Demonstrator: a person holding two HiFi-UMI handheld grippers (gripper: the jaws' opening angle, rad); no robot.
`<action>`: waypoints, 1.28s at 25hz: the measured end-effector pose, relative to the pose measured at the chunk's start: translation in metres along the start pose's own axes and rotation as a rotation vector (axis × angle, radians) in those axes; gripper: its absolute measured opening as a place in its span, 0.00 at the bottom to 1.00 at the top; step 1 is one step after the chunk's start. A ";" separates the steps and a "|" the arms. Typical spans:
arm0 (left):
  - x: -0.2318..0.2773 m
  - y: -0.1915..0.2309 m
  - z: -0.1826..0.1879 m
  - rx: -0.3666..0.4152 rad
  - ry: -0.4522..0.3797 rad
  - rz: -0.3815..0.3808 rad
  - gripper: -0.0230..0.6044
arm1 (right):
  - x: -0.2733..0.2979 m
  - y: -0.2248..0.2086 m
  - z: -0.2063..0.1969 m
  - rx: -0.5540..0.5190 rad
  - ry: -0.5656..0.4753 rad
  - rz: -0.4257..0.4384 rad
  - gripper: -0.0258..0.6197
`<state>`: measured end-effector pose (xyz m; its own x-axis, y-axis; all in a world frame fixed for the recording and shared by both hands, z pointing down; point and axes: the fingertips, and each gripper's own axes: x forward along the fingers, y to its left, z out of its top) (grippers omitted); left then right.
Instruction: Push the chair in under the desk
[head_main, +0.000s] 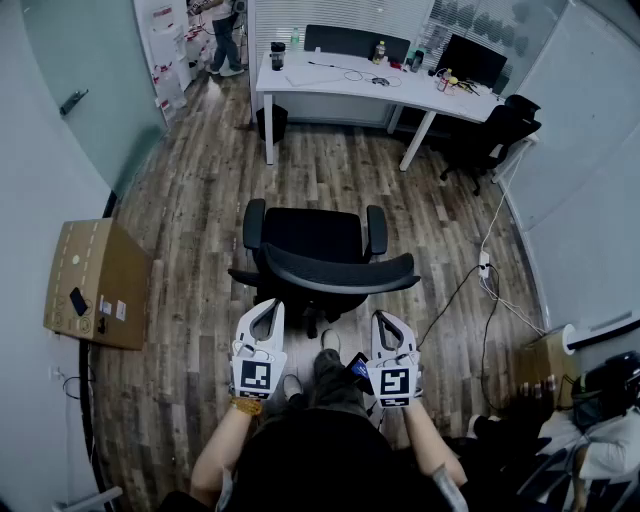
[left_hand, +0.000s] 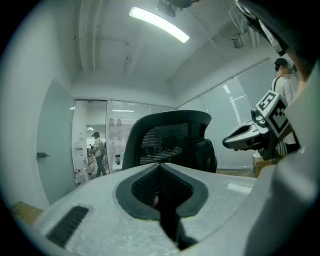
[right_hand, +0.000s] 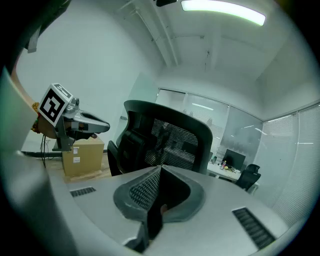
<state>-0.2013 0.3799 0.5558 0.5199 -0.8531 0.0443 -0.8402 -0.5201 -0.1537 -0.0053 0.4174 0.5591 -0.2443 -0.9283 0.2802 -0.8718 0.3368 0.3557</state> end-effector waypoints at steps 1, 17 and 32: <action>0.001 0.002 -0.001 0.010 0.002 -0.001 0.04 | 0.002 -0.004 -0.002 0.025 0.005 -0.001 0.04; 0.013 0.042 -0.024 0.114 0.059 0.000 0.15 | 0.022 -0.039 -0.030 -0.078 0.090 0.038 0.11; 0.040 0.053 -0.081 0.310 0.268 -0.215 0.48 | 0.066 -0.066 -0.068 -0.378 0.240 0.228 0.27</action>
<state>-0.2378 0.3141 0.6297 0.5849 -0.7294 0.3548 -0.6109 -0.6839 -0.3990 0.0649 0.3447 0.6143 -0.2675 -0.7769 0.5700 -0.5821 0.6017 0.5469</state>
